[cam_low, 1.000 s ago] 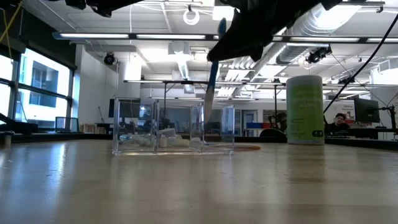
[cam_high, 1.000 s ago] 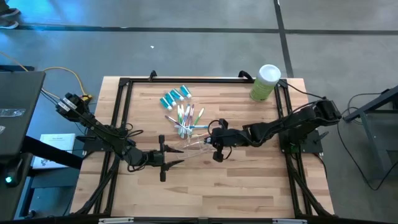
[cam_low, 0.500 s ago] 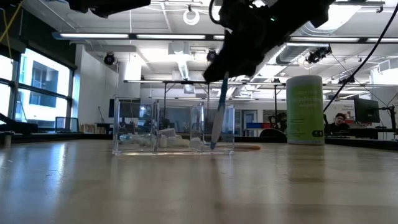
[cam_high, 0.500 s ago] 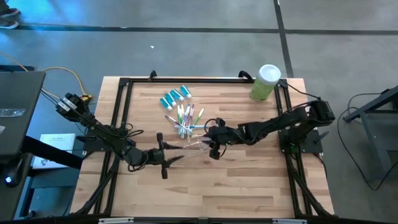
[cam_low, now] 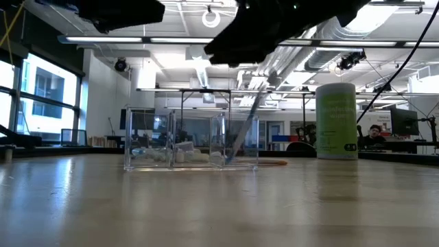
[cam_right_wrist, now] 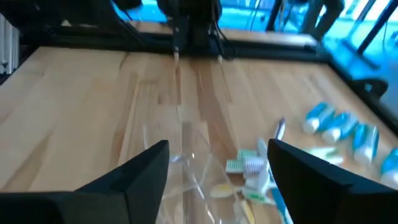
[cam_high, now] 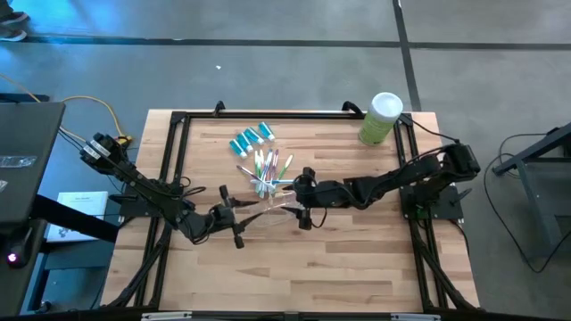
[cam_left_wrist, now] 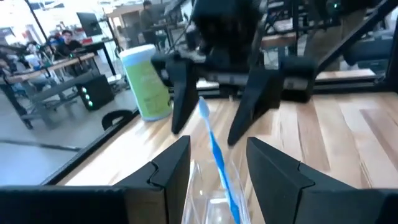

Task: Pick & Place toothbrushing station
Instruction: Put the blue mouthwash into the transparent organizer

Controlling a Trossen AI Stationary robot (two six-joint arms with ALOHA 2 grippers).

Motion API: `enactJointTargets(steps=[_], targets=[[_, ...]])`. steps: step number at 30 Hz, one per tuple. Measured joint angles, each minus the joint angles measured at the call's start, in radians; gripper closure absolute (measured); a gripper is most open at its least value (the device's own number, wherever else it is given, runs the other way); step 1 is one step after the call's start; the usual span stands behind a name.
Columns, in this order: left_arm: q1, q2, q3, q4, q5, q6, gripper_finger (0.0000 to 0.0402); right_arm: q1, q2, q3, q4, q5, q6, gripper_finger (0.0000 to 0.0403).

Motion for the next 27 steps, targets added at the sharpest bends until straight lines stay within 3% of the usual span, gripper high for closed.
enactJointTargets(steps=[7,14,23,27], targets=[[0.0,0.0,0.0,-0.129,0.003,-0.034,0.025,0.059,-0.061,0.0,-0.012,0.119,-0.044,0.0131],[-0.012,0.0,0.0,-0.139,-0.021,0.081,0.025,0.141,-0.124,0.002,-0.044,0.115,-0.041,0.0131],[-0.036,0.0,0.0,-0.117,-0.179,0.196,0.025,0.232,-0.126,0.001,-0.097,0.112,-0.125,0.0131],[-0.045,0.0,0.0,-0.114,-0.167,0.233,0.0247,0.24,-0.126,0.001,-0.104,0.113,-0.122,0.0131]])
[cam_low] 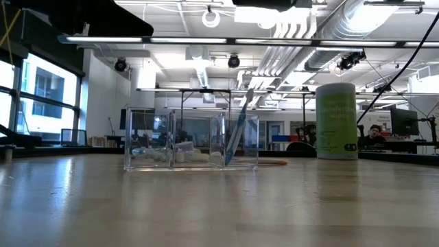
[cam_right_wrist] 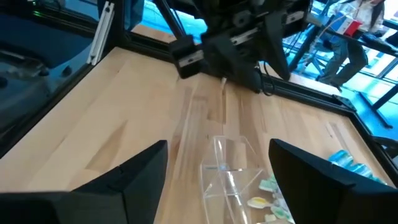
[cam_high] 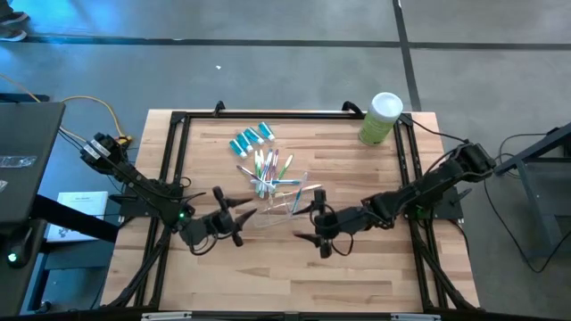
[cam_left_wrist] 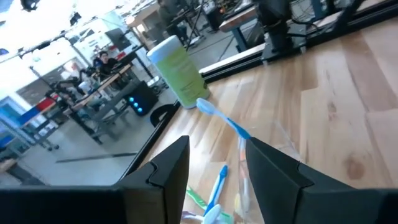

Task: Pick & Place toothbrushing station
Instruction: Put the blue mouthwash into the transparent organizer

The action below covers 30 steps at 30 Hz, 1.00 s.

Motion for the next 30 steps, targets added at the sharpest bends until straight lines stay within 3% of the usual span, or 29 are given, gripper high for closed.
enactJointTargets(steps=[3,6,9,12,18,25,30], targets=[[0.0,0.0,0.0,0.0,0.018,-0.001,0.0228,0.0,0.0,0.0,-0.001,0.001,0.0,0.0131],[0.002,0.0,0.0,-0.001,-0.003,-0.12,0.0191,0.0,0.0,0.0,-0.016,0.0,-0.011,0.0131],[0.016,0.0,0.0,-0.01,-0.141,-0.232,0.0159,0.008,0.0,0.0,-0.028,0.002,-0.051,0.013],[0.016,0.0,0.0,-0.043,-0.22,-0.133,0.0148,0.026,0.0,0.0,-0.037,0.032,-0.074,0.013],[0.023,-0.059,0.0,-0.02,-0.046,0.035,0.0146,0.064,0.0,0.0,-0.091,0.224,-0.072,0.013],[0.026,-0.27,0.0,-0.132,0.047,-0.016,0.0146,0.128,0.0,-0.001,-0.162,0.415,-0.071,0.013],[0.096,-0.455,0.001,-0.355,0.327,-0.056,0.0146,0.163,0.0,-0.001,-0.163,0.521,-0.076,0.013]])
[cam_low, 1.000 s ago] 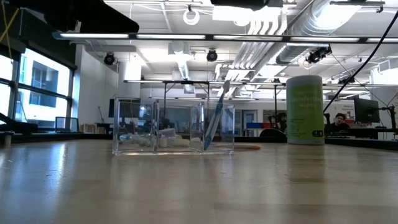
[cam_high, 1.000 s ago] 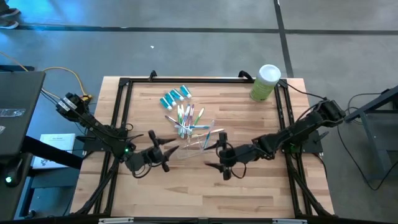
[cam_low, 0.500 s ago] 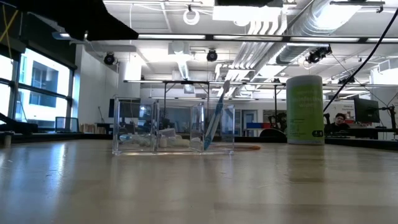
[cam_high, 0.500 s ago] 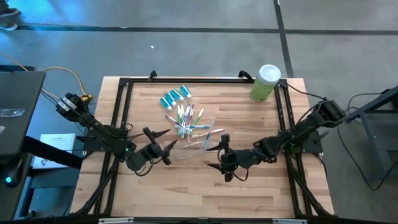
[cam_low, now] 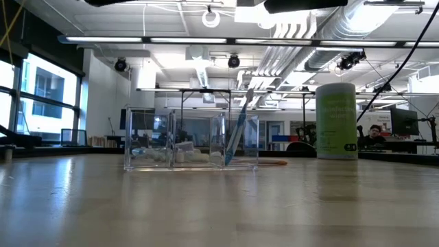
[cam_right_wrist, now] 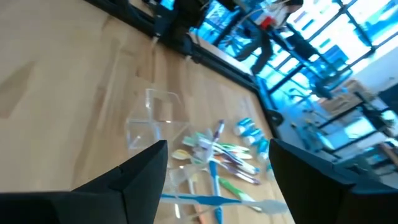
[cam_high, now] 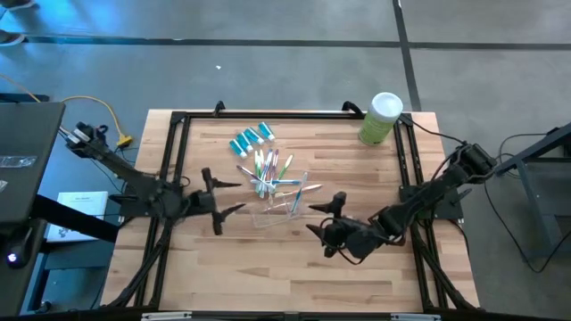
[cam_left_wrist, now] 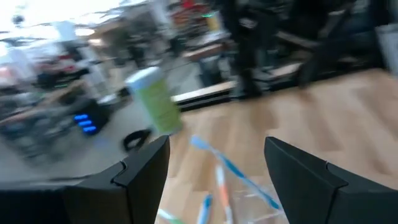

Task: Pick & Place toothbrushing station
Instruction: Put the blue mouthwash into the transparent organizer

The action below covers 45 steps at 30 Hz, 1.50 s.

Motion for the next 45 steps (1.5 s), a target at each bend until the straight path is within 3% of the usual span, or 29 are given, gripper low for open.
enactJointTargets(steps=[4,6,11,14,20,26,29,40,45], targets=[[0.178,-0.097,0.02,-0.218,0.361,-0.045,0.0146,0.017,0.0,0.0,0.0,0.07,-0.004,0.013],[0.291,-0.115,0.051,-0.355,0.476,-0.105,0.0146,0.018,0.0,0.0,0.0,0.085,-0.009,0.013],[0.592,-0.079,0.069,-0.523,0.571,-0.241,0.0146,0.018,0.0,0.0,0.002,0.084,-0.019,0.013],[0.73,-0.031,0.069,-0.567,0.613,-0.248,0.0146,0.016,0.0,0.0,0.002,0.083,-0.019,0.013],[0.863,0.081,0.069,-0.528,0.835,-0.138,0.0146,0.016,0.0,0.0,-0.003,0.082,-0.019,0.013],[0.921,0.186,0.068,-0.553,0.873,0.286,0.0146,0.016,0.0,0.0,-0.011,0.076,-0.001,0.013],[0.954,0.237,0.068,-0.551,0.885,0.413,0.0146,0.016,0.0,0.0,-0.02,0.069,0.005,0.013],[1.16,0.411,0.101,-0.57,0.959,0.445,0.0161,0.001,0.0,0.0,-0.022,0.047,0.004,0.013],[1.19,0.473,0.159,-0.597,0.951,0.449,0.0179,-0.008,0.0,0.0,-0.022,0.029,0.004,0.013]])
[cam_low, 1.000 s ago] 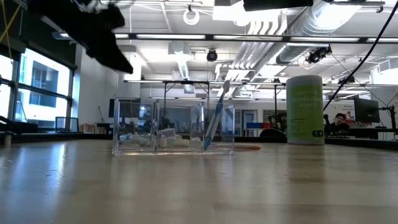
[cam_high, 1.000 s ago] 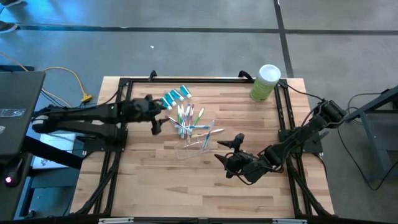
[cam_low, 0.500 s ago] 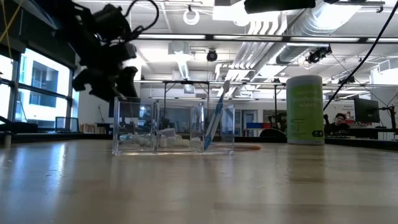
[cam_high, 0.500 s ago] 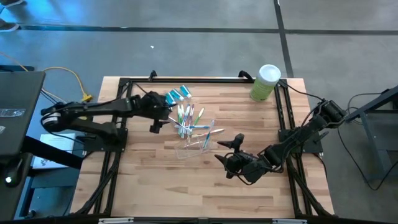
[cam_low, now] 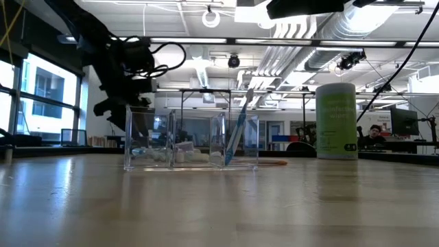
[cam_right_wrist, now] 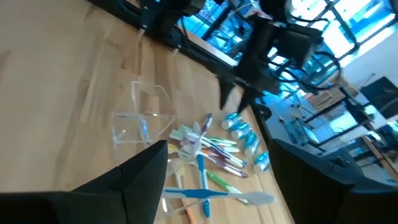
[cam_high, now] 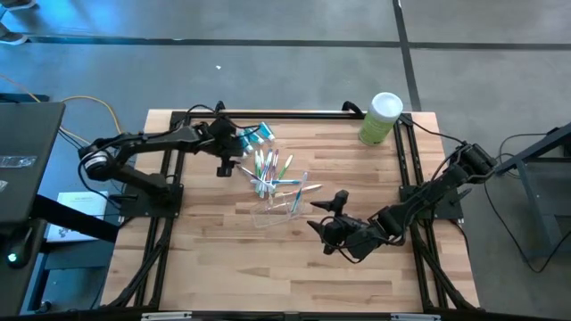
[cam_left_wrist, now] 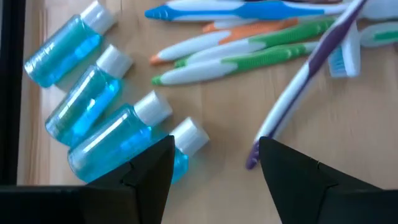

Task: Pick & Place toothbrushing station
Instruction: Put the blue mouthwash into the transparent organizer

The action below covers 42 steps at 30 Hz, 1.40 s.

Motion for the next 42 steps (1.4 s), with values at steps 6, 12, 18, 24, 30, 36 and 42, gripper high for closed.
enactJointTargets(steps=[6,12,18,24,30,36,42], targets=[[-0.022,0.056,0.036,0.002,-0.029,-0.003,0.0188,-0.006,0.0,0.0,0.001,-0.034,0.001,0.013],[-0.046,0.098,0.037,0.002,-0.059,0.04,0.0189,-0.006,0.0,0.0,-0.003,-0.034,0.006,0.013],[-0.028,0.11,0.037,0.104,-0.08,0.044,0.0189,-0.006,0.0,0.0,-0.004,-0.034,0.007,0.013],[-0.03,0.109,0.037,0.254,-0.211,0.085,0.0189,-0.005,0.0,0.0,-0.01,-0.035,0.008,0.013],[-0.063,0.098,0.037,0.32,-0.485,-0.186,0.0189,-0.005,0.0,0.0,-0.015,-0.035,0.008,0.013],[-0.072,0.081,0.038,0.29,-0.527,-0.206,0.0189,-0.004,0.0,0.0,-0.016,-0.054,0.008,0.013],[-0.071,0.08,0.037,0.243,-0.46,-0.154,0.0189,-0.005,0.0,0.0,-0.017,-0.058,0.008,0.013]])
